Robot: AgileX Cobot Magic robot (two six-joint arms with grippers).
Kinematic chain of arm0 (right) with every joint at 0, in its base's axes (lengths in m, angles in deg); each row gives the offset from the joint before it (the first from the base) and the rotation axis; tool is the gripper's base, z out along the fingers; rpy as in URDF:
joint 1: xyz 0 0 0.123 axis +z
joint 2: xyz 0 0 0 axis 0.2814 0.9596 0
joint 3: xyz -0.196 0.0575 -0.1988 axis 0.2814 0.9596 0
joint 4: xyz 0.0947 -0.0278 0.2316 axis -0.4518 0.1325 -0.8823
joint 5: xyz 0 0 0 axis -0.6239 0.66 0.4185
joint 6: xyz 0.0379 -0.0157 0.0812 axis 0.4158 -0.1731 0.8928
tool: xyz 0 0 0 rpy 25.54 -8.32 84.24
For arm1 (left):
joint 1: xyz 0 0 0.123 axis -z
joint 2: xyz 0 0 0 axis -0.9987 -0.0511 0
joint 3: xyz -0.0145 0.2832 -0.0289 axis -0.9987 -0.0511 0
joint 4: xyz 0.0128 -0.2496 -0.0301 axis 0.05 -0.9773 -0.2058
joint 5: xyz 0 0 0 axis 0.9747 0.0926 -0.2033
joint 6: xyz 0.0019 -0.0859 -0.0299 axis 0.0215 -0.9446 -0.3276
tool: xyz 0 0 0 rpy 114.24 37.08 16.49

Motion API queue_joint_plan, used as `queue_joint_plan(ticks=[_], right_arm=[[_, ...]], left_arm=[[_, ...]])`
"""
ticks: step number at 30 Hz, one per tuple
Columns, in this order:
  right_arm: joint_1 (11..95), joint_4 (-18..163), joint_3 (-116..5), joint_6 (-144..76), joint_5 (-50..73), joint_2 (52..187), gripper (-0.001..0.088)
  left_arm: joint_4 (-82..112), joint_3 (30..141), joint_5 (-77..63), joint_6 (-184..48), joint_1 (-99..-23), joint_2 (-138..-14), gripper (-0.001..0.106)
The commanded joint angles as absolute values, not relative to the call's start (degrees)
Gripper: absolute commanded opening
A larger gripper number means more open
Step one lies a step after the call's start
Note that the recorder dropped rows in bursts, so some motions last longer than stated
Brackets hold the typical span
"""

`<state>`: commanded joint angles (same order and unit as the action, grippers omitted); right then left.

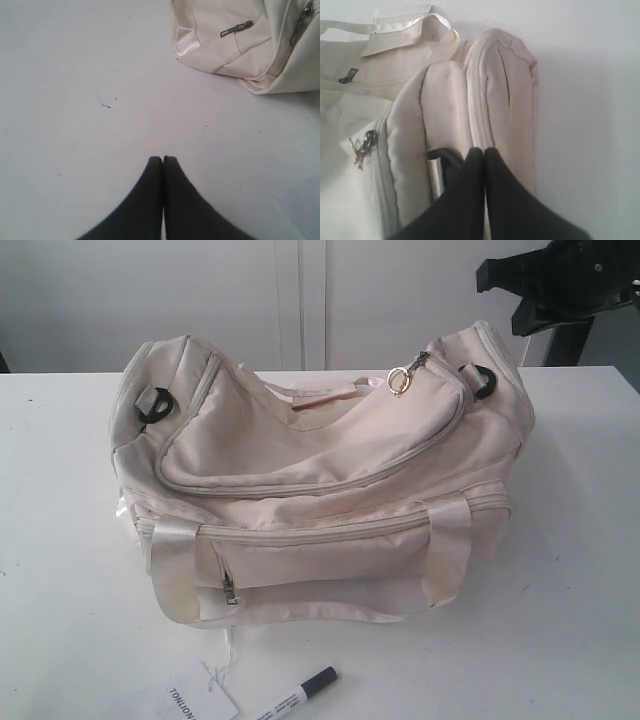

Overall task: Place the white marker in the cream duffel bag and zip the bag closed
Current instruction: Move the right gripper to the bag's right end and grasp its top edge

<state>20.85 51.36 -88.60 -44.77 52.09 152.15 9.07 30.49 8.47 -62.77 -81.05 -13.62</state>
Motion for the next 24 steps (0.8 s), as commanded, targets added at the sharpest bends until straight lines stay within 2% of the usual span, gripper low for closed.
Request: queue_joint_plan(ticks=[5,12,14,20,24], right_arm=[[20.8,49.5,-91.0,-46.8,51.7,154.5,0.003],[20.8,48.9,-91.9,-47.9,48.5,156.6,0.0295],[20.8,48.9,-91.9,-47.9,47.8,156.8,0.0339],[21.0,48.8,-91.9,-47.9,46.7,157.8,0.037],[21.0,47.7,-91.9,-47.8,46.4,158.9,0.0462]], left_arm=[[9.1,30.5,8.5,-62.8,-81.1,-13.6,0.0],[9.1,30.5,8.5,-62.8,-81.1,-13.6,0.0],[9.1,30.5,8.5,-62.8,-81.1,-13.6,0.0],[9.1,30.5,8.5,-62.8,-81.1,-13.6,0.0],[9.1,30.5,8.5,-62.8,-81.1,-13.6,0.0]])
